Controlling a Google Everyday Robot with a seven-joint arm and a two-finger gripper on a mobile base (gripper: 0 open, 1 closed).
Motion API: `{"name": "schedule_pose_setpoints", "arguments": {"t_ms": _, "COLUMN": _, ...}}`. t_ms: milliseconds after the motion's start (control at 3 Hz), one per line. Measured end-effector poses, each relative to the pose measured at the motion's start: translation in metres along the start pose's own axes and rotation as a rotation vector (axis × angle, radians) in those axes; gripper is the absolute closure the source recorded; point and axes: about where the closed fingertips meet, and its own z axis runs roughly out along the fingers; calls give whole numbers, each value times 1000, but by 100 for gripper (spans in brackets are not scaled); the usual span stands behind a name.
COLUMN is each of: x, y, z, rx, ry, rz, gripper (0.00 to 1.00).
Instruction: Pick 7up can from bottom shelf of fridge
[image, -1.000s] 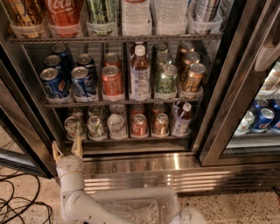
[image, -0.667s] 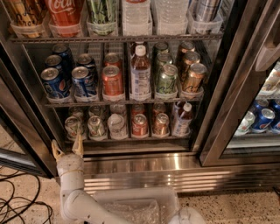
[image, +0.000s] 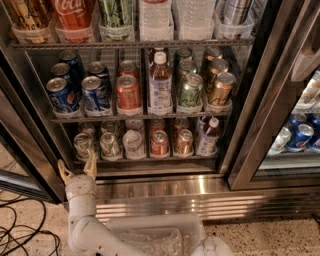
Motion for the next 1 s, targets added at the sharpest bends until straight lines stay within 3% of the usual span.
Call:
{"name": "schedule_pose_setpoints", "arguments": {"t_ms": 667, "x": -2, "y": -5, "z": 0, "rx": 20, "ry": 2, "rz": -1, "gripper": 32}}
{"name": "schedule_pose_setpoints", "arguments": {"t_ms": 1000, "x": -2, "y": -5, "z": 0, "rx": 20, "ry": 2, "rz": -1, "gripper": 44}}
